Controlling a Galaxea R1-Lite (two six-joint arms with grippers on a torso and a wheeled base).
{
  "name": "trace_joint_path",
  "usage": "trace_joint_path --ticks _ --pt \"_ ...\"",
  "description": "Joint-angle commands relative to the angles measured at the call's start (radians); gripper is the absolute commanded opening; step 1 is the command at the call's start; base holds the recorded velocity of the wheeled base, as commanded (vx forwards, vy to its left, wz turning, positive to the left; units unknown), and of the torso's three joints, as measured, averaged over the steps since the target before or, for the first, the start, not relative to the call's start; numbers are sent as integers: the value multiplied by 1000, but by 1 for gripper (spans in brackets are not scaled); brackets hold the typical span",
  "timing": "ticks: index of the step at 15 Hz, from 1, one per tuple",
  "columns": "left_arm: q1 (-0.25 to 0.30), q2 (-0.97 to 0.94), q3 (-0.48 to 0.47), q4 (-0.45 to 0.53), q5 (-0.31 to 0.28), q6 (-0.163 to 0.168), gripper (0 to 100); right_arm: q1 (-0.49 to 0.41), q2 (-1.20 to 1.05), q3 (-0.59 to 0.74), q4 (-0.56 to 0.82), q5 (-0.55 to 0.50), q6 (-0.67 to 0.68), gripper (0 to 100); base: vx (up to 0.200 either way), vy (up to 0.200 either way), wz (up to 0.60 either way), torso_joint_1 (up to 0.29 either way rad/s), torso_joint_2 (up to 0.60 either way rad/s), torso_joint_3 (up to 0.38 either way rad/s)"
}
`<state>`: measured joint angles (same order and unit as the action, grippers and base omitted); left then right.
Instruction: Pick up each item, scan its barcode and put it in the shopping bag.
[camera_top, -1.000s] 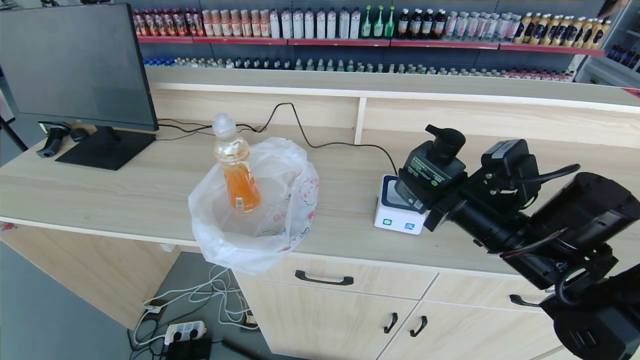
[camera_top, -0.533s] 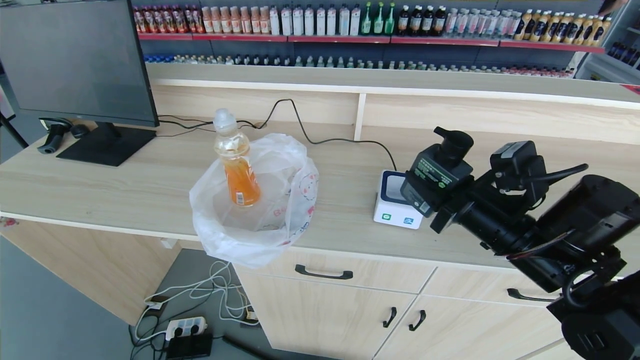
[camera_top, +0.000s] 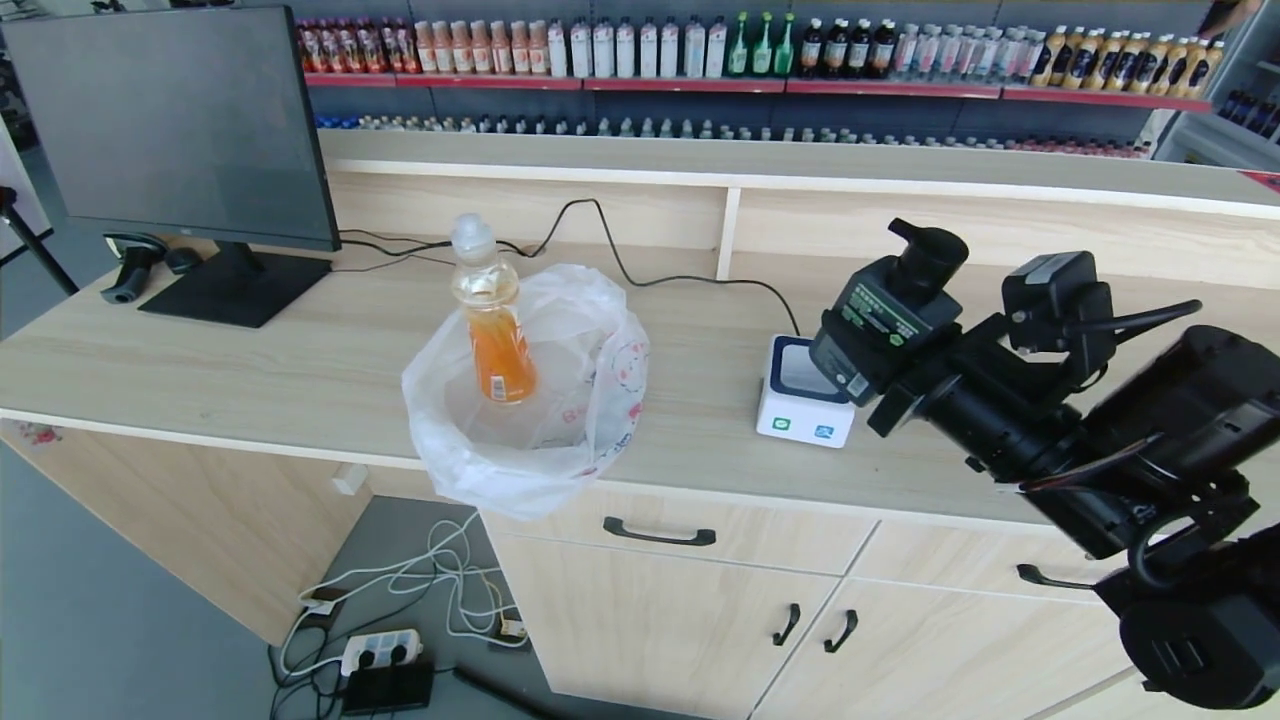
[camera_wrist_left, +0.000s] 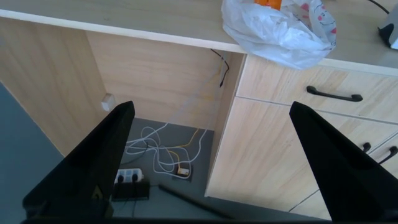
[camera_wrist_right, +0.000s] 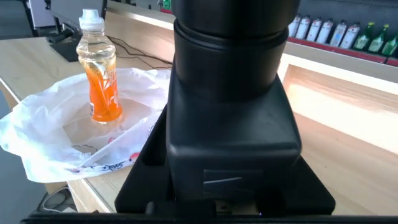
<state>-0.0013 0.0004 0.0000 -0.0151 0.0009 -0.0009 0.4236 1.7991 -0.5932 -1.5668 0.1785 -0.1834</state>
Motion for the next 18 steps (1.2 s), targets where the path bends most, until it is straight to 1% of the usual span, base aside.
trace_joint_path --ticks 1,4,12,17,18 --pt "0 0 0 0 1 -1 100 -28 -1 -37 -4 1 12 0 0 200 0 17 7 -2" --pt "0 0 0 0 1 -1 100 -42 -18 -37 -4 1 18 0 0 200 0 6 7 4" --pt "0 0 0 -2 1 1 100 -40 -27 -65 -4 1 42 0 0 0 0 0 0 0" --pt "0 0 0 -2 1 1 100 -43 -14 -71 -4 1 44 0 0 0 600 -5 4 1" --pt "0 0 0 -2 1 -1 100 -57 -9 -76 -4 1 44 0 0 0 600 7 -2 -7"
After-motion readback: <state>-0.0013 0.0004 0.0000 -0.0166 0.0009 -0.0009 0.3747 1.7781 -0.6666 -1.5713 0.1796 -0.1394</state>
